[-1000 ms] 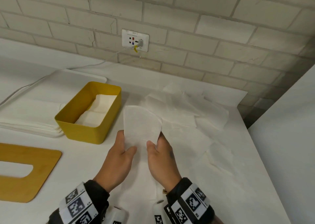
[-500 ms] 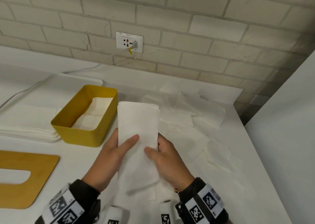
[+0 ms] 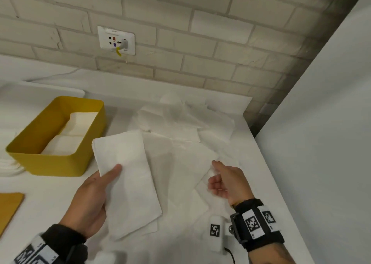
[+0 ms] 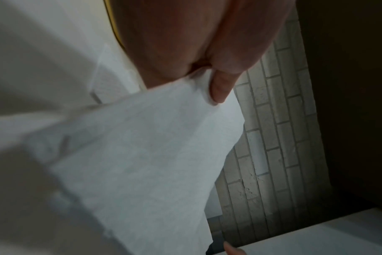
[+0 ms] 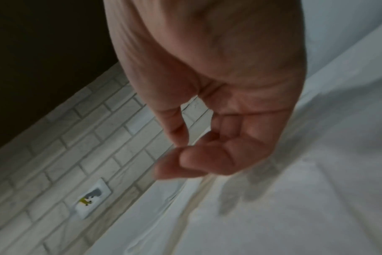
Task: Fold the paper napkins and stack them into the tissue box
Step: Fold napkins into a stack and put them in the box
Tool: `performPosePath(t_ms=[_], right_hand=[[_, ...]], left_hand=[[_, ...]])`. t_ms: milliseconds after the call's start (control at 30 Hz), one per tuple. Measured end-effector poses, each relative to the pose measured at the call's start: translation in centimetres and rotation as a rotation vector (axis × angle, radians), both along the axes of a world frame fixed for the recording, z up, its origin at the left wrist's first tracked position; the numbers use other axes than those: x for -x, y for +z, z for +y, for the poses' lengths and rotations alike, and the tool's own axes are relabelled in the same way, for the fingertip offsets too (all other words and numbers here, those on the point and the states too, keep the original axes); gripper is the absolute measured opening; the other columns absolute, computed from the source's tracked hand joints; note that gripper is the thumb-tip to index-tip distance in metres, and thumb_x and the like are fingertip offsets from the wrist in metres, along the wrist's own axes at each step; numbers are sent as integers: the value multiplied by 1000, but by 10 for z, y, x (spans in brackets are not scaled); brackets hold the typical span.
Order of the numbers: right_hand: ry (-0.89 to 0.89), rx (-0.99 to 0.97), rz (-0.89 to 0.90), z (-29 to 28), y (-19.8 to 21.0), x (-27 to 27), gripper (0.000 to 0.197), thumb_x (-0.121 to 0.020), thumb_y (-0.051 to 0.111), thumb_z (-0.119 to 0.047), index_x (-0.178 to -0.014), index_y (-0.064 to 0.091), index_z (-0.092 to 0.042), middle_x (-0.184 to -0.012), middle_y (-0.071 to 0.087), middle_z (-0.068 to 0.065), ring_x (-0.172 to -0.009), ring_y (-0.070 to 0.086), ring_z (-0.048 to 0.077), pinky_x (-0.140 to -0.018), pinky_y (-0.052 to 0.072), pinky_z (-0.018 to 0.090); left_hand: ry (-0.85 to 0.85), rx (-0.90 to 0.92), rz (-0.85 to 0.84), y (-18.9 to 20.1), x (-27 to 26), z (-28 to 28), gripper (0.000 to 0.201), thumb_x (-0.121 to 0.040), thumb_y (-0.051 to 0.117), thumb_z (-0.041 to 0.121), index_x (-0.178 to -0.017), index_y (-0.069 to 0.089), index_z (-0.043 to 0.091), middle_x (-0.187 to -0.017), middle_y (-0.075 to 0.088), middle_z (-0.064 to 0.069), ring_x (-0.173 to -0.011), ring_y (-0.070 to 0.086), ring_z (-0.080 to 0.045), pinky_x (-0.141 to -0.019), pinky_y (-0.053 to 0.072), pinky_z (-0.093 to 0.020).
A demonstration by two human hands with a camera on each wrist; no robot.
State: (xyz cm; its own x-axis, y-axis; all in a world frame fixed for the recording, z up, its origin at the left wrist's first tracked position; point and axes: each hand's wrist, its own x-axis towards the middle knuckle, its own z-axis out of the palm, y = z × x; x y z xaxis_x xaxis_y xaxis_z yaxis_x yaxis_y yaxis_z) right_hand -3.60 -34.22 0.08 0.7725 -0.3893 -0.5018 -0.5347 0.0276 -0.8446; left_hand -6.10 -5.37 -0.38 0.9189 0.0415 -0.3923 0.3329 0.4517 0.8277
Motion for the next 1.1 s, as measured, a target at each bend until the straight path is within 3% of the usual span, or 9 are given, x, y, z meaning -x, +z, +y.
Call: performPosePath(t_ms=[233,433,533,633,733,833,933,1033,1100], right_hand=[[46,244,-81,4,-15,-33,16,-94,67,-21,-83,62,-9,-53,61,4,-42,56,15,-46,40,26],[61,579,-573,9,29,-30,7,-95,69,-24,-89,65,-23,-87,63,-4,-76,58,6,-63,42,6],[90,443,-750,12,54,-26,10,-94,70,-16,-92,66,-24,-96,72,-8,-90,67,1,-76,51,10],[152,273,-758,18,70,-17,8,-96,67,-12,-99,64,-19,-94,79,-6,-92,75,13,-84,59,34],[333,213,-721,30,84,-2,10,-96,65,-12,-105,66,-18,-94,79,-1,-90,75,25,-80,60,41],[579,-19,-651,42,94,12,18,-84,71,-19,-101,74,-15,-96,79,7,-89,76,23,-73,61,33],[581,-325,-602,58,92,10,26,-71,73,-23,-96,79,-16,-98,77,14,-85,74,22,-69,61,29],[494,-316,-553,73,73,-2,18,-81,71,-15,-98,75,-10,-95,77,13,-81,72,21,-68,59,30],[460,-253,-511,81,58,-10,7,-90,68,-8,-96,73,-10,-91,77,10,-78,72,17,-64,56,25]], left_hand=[[-74,-24,33,-6,-1,-10,24,-99,58,25,-116,70,14,-109,78,-9,-97,74,-29,-90,53,-44],[-39,-13,27,-10,-3,-3,24,-98,58,26,-117,70,16,-109,78,-7,-99,73,-31,-87,54,-45],[-7,-9,-2,-9,-6,0,20,-99,57,25,-114,70,19,-105,79,-4,-91,76,-24,-85,54,-43],[-16,10,-34,-3,-10,-1,19,-100,56,23,-114,69,21,-105,79,-3,-87,77,-22,-85,54,-44],[-39,7,-77,4,-16,-2,19,-102,53,20,-113,68,24,-106,79,-2,-90,77,-20,-87,54,-44],[-72,-12,-114,9,-21,-3,24,-104,50,17,-122,65,24,-112,78,-2,-99,76,-21,-89,58,-43],[-115,37,-100,9,-22,-5,31,-104,50,20,-133,61,18,-122,74,-8,-110,72,-27,-93,60,-44],[-196,89,-87,8,-18,-14,38,-104,49,30,-136,60,14,-128,72,-11,-118,69,-29,-104,53,-46],[-244,85,-131,9,-14,-20,42,-100,49,34,-135,62,14,-125,73,-7,-114,71,-23,-95,58,-36]])
